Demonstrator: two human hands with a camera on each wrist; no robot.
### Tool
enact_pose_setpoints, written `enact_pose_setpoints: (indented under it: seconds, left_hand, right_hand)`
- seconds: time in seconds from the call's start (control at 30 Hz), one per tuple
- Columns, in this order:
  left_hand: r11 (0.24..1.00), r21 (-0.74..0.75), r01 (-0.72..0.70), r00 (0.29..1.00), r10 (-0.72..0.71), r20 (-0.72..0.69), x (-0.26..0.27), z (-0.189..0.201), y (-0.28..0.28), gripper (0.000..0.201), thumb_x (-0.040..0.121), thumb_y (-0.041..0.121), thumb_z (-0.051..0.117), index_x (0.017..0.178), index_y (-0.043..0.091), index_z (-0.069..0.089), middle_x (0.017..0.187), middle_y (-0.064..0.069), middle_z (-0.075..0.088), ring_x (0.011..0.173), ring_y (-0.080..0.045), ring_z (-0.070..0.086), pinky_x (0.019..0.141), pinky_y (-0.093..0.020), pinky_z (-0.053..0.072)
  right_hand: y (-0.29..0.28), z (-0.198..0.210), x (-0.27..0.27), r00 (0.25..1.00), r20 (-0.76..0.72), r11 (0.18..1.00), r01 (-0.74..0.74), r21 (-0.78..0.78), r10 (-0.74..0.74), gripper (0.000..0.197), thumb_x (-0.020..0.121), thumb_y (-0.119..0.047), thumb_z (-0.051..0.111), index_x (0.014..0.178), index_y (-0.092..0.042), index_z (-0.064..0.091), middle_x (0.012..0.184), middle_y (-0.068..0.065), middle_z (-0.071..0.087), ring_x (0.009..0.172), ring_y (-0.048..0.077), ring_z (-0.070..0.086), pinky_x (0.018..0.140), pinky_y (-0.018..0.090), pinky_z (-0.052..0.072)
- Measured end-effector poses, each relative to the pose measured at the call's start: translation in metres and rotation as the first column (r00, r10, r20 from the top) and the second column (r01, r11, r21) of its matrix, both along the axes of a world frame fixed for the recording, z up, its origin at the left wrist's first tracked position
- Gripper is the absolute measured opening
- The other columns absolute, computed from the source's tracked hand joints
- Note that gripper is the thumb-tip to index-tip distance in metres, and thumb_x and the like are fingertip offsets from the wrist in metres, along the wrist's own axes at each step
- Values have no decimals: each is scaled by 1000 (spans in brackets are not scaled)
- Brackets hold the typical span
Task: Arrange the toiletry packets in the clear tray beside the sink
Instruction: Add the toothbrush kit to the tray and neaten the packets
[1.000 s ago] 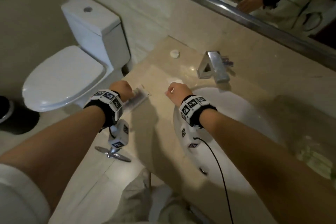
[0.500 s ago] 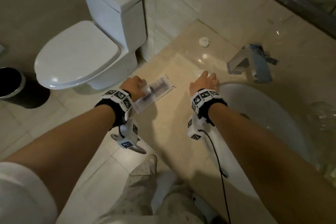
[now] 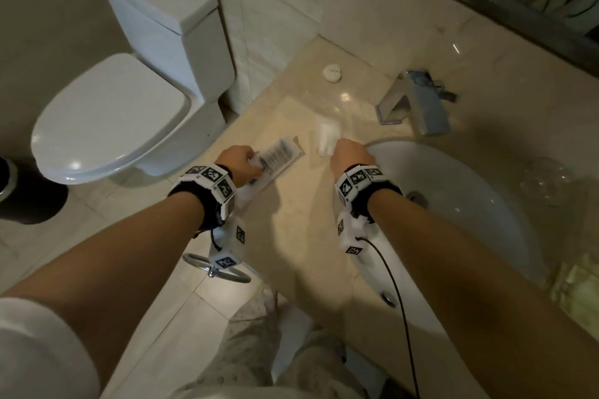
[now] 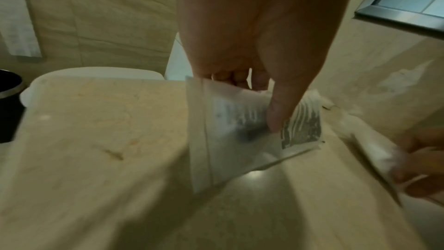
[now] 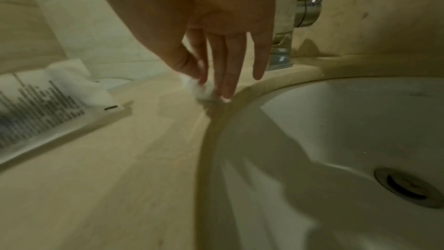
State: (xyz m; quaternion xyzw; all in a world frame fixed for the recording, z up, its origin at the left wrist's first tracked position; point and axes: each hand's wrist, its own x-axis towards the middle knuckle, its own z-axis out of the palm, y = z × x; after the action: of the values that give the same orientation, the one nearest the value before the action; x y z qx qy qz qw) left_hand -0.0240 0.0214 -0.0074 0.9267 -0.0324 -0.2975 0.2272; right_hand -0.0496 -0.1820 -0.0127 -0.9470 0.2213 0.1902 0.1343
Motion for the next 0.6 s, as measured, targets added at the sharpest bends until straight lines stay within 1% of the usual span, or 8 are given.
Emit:
enact_pose_setpoints:
  seconds: [0.07, 0.17, 0.23, 0.3, 0.37, 0.4, 0.5, 0.6]
  left_hand:
    - [999, -39, -31, 999, 32, 37, 1, 7, -9, 31, 84, 16, 61, 109, 0, 56, 113, -22, 61, 103, -36, 56, 79, -34, 42]
    - [990, -102, -96, 993, 102, 52, 0, 15, -21, 31, 82, 13, 61, 111, 3, 56, 115, -20, 62, 106, -36, 57, 86, -36, 44]
    - [987, -120, -107, 992, 114, 52, -1, 20, -30, 28, 81, 12, 61, 108, 5, 56, 111, -19, 63, 101, -35, 59, 80, -34, 42]
    - [986, -131, -101, 993, 109, 49, -1, 21, -34, 18, 80, 13, 61, 97, 9, 57, 100, -17, 64, 92, -33, 60, 74, -32, 40]
    - [984, -142, -112, 992, 119, 48, -2, 21, -36, 11, 80, 15, 60, 90, 12, 58, 90, -11, 62, 91, -31, 62, 74, -30, 40]
    - [981, -151, -124, 990, 132, 44, -2, 20, -36, 11, 79, 16, 60, 89, 11, 59, 89, -9, 62, 90, -30, 62, 74, -30, 41]
    - [974, -170, -153, 986, 161, 34, -6, 17, -32, 24, 77, 15, 62, 100, 7, 61, 98, -10, 64, 89, -28, 58, 76, -31, 42]
    - [972, -167, -164, 983, 175, 51, -6, 16, -26, 29, 81, 14, 62, 108, 4, 58, 103, -13, 61, 97, -30, 57, 81, -32, 41]
  right_hand:
    - [-6, 5, -4, 999, -37, 999, -32, 39, 33, 27, 93, -6, 39, 110, -2, 60, 116, 17, 63, 105, 34, 61, 87, 36, 50]
    - [-12, 9, -12, 999, 39, 995, -4, 102, 0, 27, 94, -9, 41, 112, 0, 60, 116, 19, 62, 105, 34, 60, 83, 35, 50]
    - [-17, 10, -20, 993, 102, 990, 50, 133, -64, 26, 96, -16, 43, 114, -1, 54, 118, 19, 60, 107, 35, 59, 82, 36, 48]
    - [-19, 10, -23, 985, 128, 980, 87, 181, -111, 29, 96, -20, 46, 119, -2, 50, 121, 18, 57, 110, 35, 57, 85, 36, 47]
    - [-20, 9, -23, 978, 160, 971, 98, 219, -134, 30, 95, -20, 50, 120, -2, 49, 123, 18, 55, 111, 35, 55, 87, 36, 46]
    - [-21, 8, -22, 974, 184, 971, 91, 222, -134, 30, 95, -19, 51, 120, -2, 49, 123, 17, 55, 111, 35, 55, 88, 37, 46]
    - [-19, 1, -17, 967, 239, 980, 43, 192, -89, 34, 93, -19, 54, 123, -5, 48, 127, 14, 51, 115, 33, 52, 94, 39, 46]
    - [-11, -10, -7, 974, 225, 987, -70, 142, 37, 51, 89, -20, 59, 135, -9, 40, 139, 13, 39, 128, 31, 39, 105, 39, 38]
